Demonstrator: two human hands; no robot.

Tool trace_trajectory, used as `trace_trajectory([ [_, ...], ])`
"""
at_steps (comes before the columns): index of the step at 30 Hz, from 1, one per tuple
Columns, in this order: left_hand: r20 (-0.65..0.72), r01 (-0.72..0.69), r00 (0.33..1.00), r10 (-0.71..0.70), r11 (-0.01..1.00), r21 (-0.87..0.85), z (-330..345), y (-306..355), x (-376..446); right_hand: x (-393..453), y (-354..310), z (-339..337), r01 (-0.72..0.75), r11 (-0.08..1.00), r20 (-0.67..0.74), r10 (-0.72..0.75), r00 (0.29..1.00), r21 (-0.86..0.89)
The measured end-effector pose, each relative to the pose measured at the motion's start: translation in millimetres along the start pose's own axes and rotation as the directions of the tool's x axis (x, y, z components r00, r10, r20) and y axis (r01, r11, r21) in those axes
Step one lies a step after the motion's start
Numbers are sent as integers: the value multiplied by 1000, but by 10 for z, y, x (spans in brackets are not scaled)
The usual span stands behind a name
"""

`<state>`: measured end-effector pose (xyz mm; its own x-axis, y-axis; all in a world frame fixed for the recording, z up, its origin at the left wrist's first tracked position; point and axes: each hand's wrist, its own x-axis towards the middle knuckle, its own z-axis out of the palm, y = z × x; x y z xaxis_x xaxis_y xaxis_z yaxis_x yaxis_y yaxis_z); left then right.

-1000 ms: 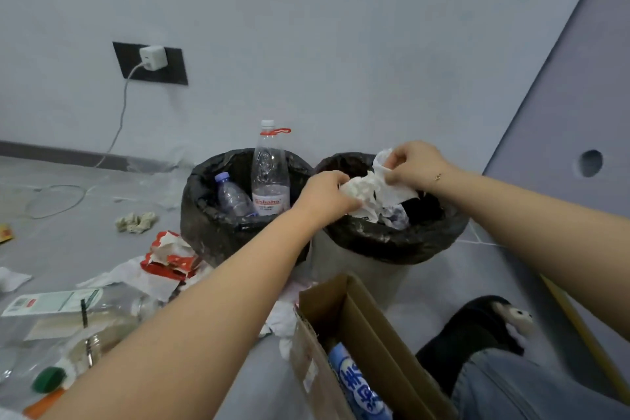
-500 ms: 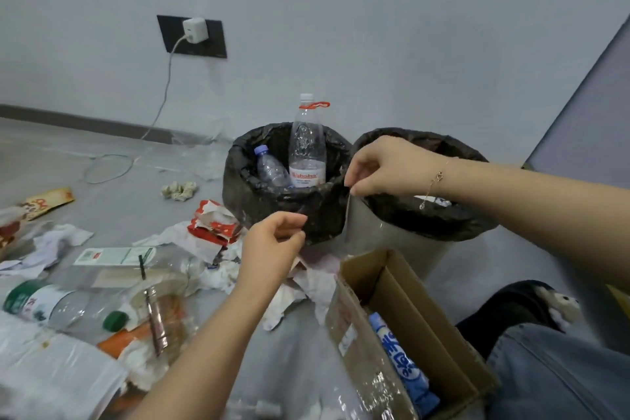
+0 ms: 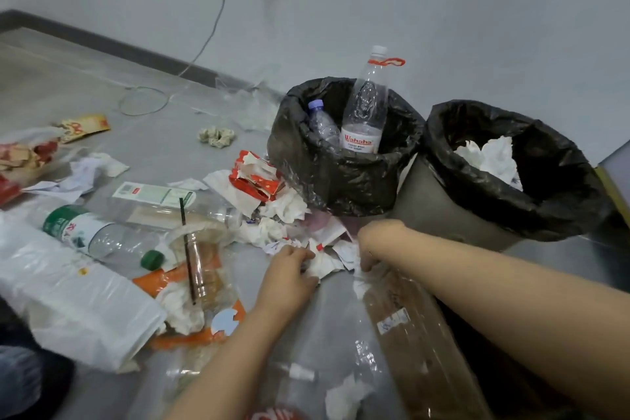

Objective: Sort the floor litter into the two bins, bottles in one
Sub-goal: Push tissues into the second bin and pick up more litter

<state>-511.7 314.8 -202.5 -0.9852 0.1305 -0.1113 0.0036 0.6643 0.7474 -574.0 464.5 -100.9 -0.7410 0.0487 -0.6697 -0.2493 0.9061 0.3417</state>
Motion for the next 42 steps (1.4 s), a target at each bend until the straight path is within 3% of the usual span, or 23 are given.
trace_trajectory([
  [3,-1,23,1000,-23,999,47,126,-61,30,84,-57,47,2,999,-12,-3,1000,-43],
  [8,0,-4,1000,4,964,265,233,-12,23,89,-78,39,79,997,-211,-78,974,-2],
  [12,21,-37,999,32,920,391,261,-24,13,10,31,62,121,992,-241,-112,964,25],
  [14,10,-33,999,32,928,371,281,-66,-23,-32,130,137,125,992,-196,-121,973,12],
  [17,35,-19,999,8,944,328,290,-104,-102,66,217,389,121,991,19,-120,993,-63],
  [19,61,8,998,-27,955,298,266,-130,-145,83,274,510,122,986,88,-112,990,-112],
  [23,127,72,986,-107,964,257,194,-182,-222,-20,271,515,149,989,33,-150,988,15],
  [27,169,82,977,-128,964,252,165,-200,-266,125,97,651,188,982,103,-184,978,-25],
  [31,160,78,980,-121,964,254,161,-175,-288,56,5,753,163,986,50,-162,985,-15],
  [33,134,97,983,-122,979,181,136,-169,-311,121,-16,807,159,987,-2,-159,987,3],
  [36,68,203,978,-197,975,-95,63,-182,-304,84,55,684,207,974,-96,-199,975,90],
  [38,51,270,962,-267,921,-281,-21,-157,-277,-44,148,490,269,940,-156,-240,958,209],
  [40,71,310,947,-313,835,-455,-127,-82,-250,-187,268,313,322,846,-210,-254,944,425],
  [42,91,310,943,-319,748,-587,-233,43,-234,-392,385,178,367,681,-231,-286,930,634],
])
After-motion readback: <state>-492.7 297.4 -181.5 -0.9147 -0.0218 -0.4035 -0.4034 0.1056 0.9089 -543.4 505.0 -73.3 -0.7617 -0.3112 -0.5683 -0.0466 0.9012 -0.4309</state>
